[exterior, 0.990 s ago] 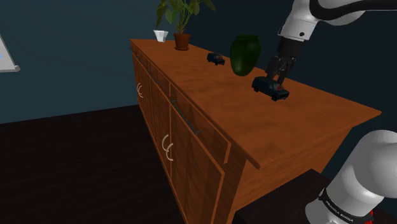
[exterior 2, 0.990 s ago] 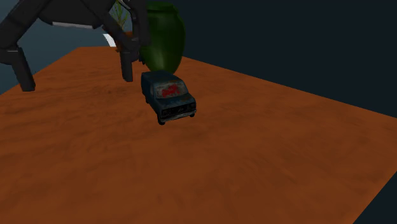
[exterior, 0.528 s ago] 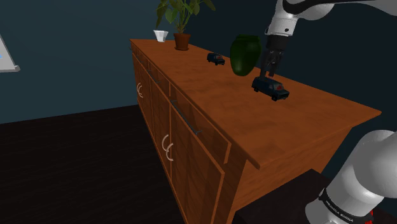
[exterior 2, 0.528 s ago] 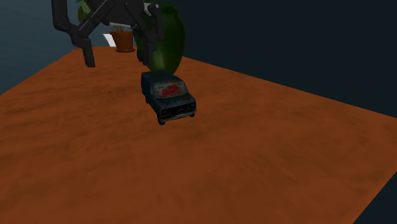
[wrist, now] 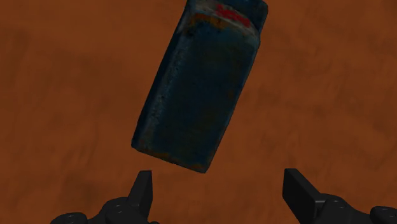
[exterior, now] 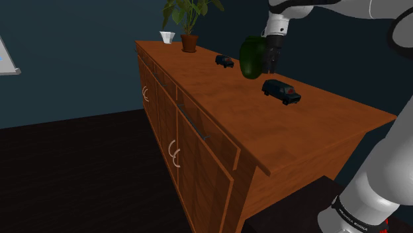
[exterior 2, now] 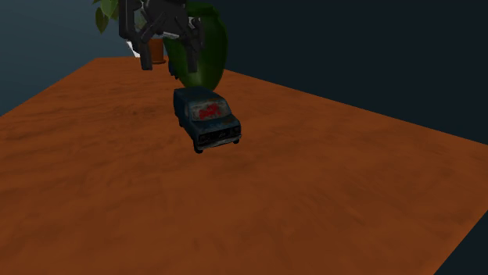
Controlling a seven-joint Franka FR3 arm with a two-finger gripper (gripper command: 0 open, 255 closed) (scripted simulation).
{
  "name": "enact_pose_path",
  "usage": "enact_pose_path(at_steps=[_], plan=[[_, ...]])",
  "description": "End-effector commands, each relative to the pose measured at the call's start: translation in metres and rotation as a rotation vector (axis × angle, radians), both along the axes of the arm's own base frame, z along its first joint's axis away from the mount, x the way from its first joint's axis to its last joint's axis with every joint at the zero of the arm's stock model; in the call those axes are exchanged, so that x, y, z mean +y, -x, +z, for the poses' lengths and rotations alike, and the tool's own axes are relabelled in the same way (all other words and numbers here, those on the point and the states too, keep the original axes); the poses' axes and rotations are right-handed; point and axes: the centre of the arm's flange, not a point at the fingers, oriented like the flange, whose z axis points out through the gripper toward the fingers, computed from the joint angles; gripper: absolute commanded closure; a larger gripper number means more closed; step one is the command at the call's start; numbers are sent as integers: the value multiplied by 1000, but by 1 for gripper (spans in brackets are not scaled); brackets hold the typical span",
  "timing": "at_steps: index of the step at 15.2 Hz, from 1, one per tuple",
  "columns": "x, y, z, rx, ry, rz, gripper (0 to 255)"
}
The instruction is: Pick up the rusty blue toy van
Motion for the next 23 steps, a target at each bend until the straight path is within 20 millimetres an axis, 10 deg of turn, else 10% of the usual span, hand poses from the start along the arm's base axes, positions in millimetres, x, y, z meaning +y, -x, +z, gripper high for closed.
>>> enact_pose_path(at_steps=[1, 10, 11, 23], plan=[[-10, -19, -4, 19, -6, 25, 0], [-10, -19, -44, 19, -6, 25, 0], [-11, -18, -44, 19, -6, 25, 255], [-10, -19, -28, 19, -6, 25, 255]])
